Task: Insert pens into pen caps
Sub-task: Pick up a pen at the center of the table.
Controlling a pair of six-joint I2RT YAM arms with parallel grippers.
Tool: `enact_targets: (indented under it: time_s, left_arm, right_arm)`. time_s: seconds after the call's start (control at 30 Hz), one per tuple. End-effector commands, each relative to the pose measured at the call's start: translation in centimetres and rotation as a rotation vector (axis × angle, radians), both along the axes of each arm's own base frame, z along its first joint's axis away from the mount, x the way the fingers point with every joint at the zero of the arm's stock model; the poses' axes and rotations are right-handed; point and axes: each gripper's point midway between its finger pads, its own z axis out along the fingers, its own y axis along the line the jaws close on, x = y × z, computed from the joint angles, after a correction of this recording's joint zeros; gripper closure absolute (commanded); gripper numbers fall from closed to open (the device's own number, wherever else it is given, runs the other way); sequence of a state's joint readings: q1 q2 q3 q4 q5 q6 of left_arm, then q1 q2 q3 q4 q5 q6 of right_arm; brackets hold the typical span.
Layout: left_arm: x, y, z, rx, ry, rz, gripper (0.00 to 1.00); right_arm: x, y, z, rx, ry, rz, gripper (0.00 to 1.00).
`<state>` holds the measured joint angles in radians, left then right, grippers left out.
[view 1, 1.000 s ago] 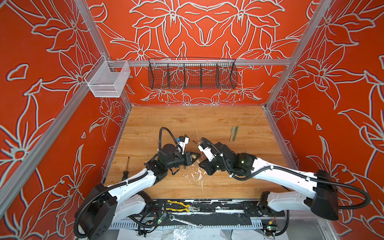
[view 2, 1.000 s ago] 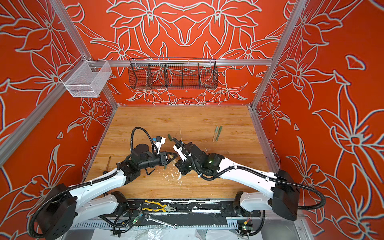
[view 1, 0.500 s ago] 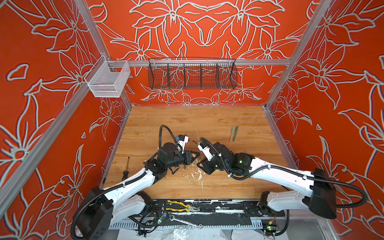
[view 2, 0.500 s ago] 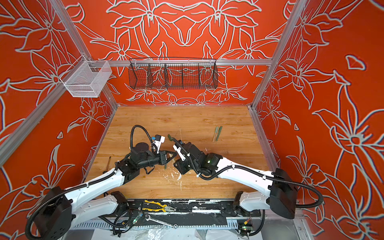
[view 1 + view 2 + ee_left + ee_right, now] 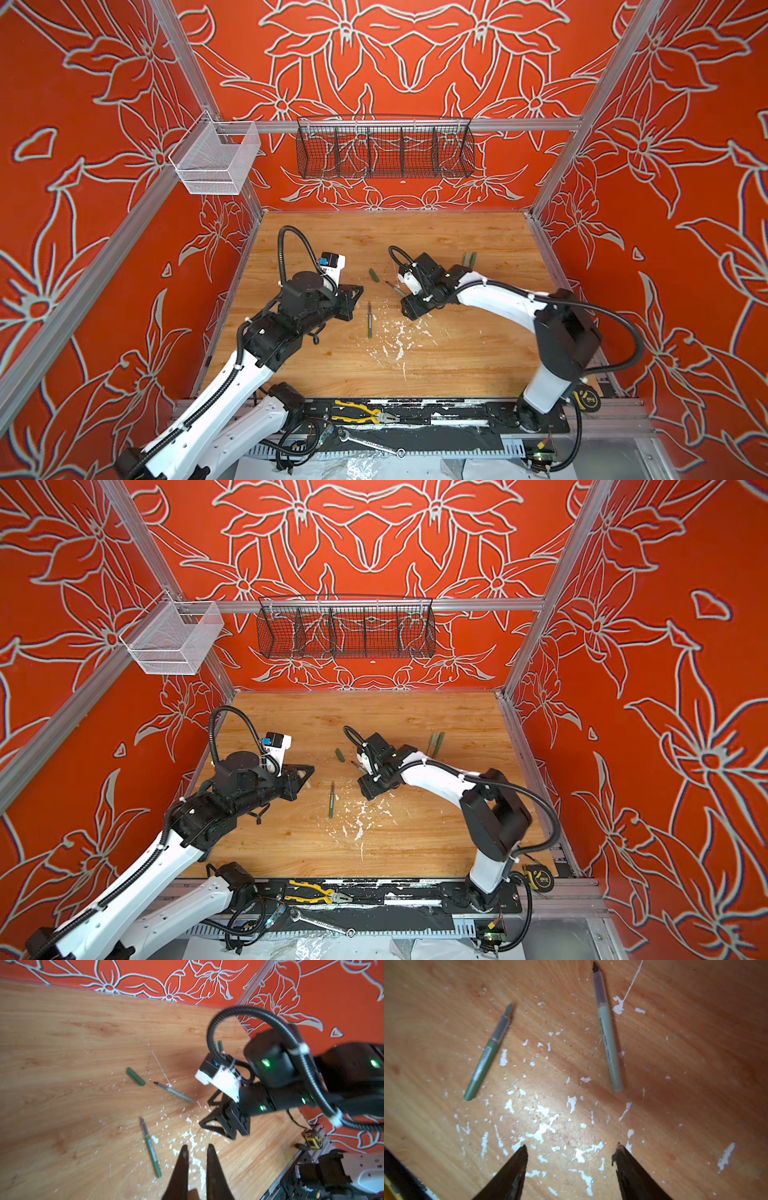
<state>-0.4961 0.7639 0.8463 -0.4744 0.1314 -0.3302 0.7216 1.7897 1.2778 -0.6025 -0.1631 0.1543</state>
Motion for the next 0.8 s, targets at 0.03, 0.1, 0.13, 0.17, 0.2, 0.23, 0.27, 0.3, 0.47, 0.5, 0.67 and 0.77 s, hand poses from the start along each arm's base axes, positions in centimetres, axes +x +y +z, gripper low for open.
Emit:
enact_targets:
  time_s: [0.03, 0.1, 0.13, 0.17, 0.2, 0.23, 0.27, 0.3, 0.47, 0.5, 0.67, 0.77]
  left_arm:
    - [-2.5, 1.8, -0.9, 0.077, 0.015, -0.019, 1.0]
    - [-3.0, 2.1, -0.8, 0.068, 0.005, -0.016, 1.0]
    - [-3.2, 2.2, -0.6, 0.064, -0.001, -0.015, 1.0]
    - [-3.4, 2.2, -0.5, 0.062, -0.004, -0.018, 1.0]
    - [-3.5, 2.2, -0.4, 0.059, -0.009, -0.019, 1.0]
    - [-3.5, 2.3, -0.3, 0.058, -0.013, -0.017, 1.0]
    - [-3.5, 2.3, -0.3, 0.057, -0.015, -0.016, 1.0]
    - [-3.5, 2.3, -0.2, 0.055, -0.017, -0.018, 1.0]
    - [-3.4, 2.1, -0.2, 0.048, -0.016, -0.021, 1.0]
    - [-3.4, 2.1, -0.1, 0.044, -0.019, -0.023, 1.0]
    - [-3.5, 2.1, -0.1, 0.034, -0.021, -0.019, 1.0]
    - [-3.5, 2.1, 0.0, 0.033, -0.023, -0.017, 1.0]
  right_arm:
    - [0.9, -0.7, -1.4, -0.109, 0.06, 0.107, 0.31]
    - [2.1, -1.0, -2.1, -0.158, 0.054, 0.113, 0.31]
    - [2.7, -1.0, -2.4, -0.18, 0.044, 0.118, 0.32]
    - [2.9, -1.1, -2.8, -0.19, 0.05, 0.123, 0.32]
    - [3.3, -1.1, -3.1, -0.192, 0.056, 0.126, 0.32]
    - [3.7, -0.9, -3.3, -0.192, 0.059, 0.131, 0.33]
    - [3.9, -1.0, -3.6, -0.194, 0.062, 0.132, 0.34]
    - [4.0, -0.8, -3.8, -0.191, 0.066, 0.139, 0.35]
    - [4.4, -0.3, -5.0, -0.17, 0.1, 0.174, 0.4]
    - [4.5, -0.2, -5.1, -0.165, 0.097, 0.182, 0.4]
    - [5.0, -0.1, -5.5, -0.153, 0.108, 0.187, 0.47]
    - [5.3, 0.2, -5.8, -0.15, 0.121, 0.196, 0.53]
